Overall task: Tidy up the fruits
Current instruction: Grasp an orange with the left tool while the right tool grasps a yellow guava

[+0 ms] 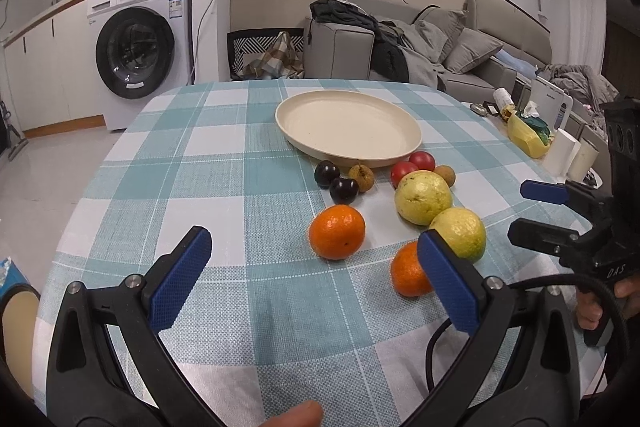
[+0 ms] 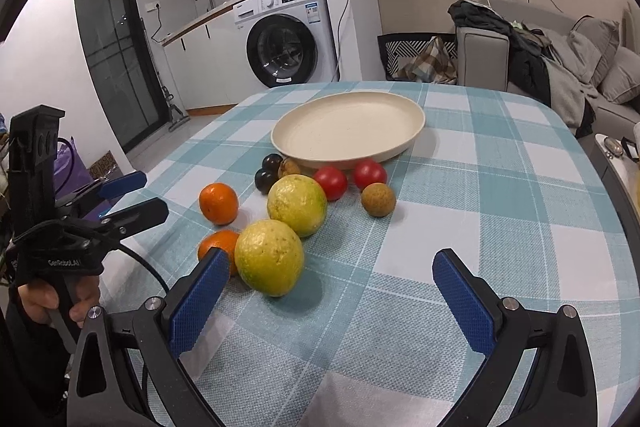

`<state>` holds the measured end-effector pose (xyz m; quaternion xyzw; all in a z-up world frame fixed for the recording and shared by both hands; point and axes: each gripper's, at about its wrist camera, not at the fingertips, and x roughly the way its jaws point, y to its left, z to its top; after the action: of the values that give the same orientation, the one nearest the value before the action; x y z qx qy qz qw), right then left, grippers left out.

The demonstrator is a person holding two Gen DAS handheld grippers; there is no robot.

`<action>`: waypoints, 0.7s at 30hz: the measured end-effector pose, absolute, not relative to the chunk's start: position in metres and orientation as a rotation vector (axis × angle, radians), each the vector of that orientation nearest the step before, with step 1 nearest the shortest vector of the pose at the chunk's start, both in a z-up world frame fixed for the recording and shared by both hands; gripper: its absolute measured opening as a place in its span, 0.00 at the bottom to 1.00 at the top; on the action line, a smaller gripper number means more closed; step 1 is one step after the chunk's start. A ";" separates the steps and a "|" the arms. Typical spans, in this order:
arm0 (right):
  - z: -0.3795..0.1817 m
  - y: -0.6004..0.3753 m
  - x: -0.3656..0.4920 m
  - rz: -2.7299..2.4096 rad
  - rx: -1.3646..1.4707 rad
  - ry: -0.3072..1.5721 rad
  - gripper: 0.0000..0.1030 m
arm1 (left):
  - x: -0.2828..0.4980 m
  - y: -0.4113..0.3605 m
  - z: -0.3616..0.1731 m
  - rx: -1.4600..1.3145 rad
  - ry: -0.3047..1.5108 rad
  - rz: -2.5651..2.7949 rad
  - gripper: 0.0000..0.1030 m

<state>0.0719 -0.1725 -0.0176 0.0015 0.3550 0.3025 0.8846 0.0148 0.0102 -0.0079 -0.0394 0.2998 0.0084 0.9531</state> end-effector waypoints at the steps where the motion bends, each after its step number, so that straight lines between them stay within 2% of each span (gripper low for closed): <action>1: -0.018 -0.171 0.072 0.633 0.000 0.747 1.00 | 0.018 0.010 -0.008 -0.070 0.616 0.017 0.99; 11: -0.030 -0.146 0.083 0.719 0.008 0.865 0.98 | 0.043 0.014 -0.015 -0.057 0.682 0.010 0.99; 13: -0.032 -0.142 0.084 0.727 0.002 0.875 0.94 | 0.047 0.013 -0.016 -0.051 0.686 0.004 0.95; 15: -0.033 -0.138 0.085 0.737 0.001 0.886 0.85 | 0.053 0.011 -0.018 -0.046 0.700 -0.009 0.89; 19: -0.037 -0.135 0.087 0.756 0.009 0.901 0.79 | 0.064 0.009 -0.024 -0.044 0.744 -0.032 0.78; 21: -0.039 -0.136 0.089 0.762 0.016 0.911 0.67 | 0.070 0.009 -0.028 -0.048 0.762 -0.038 0.75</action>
<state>0.0888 -0.1357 -0.0386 0.0076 0.4294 0.3591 0.8286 0.0697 0.0092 -0.0277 -0.0232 0.3720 -0.0184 0.9278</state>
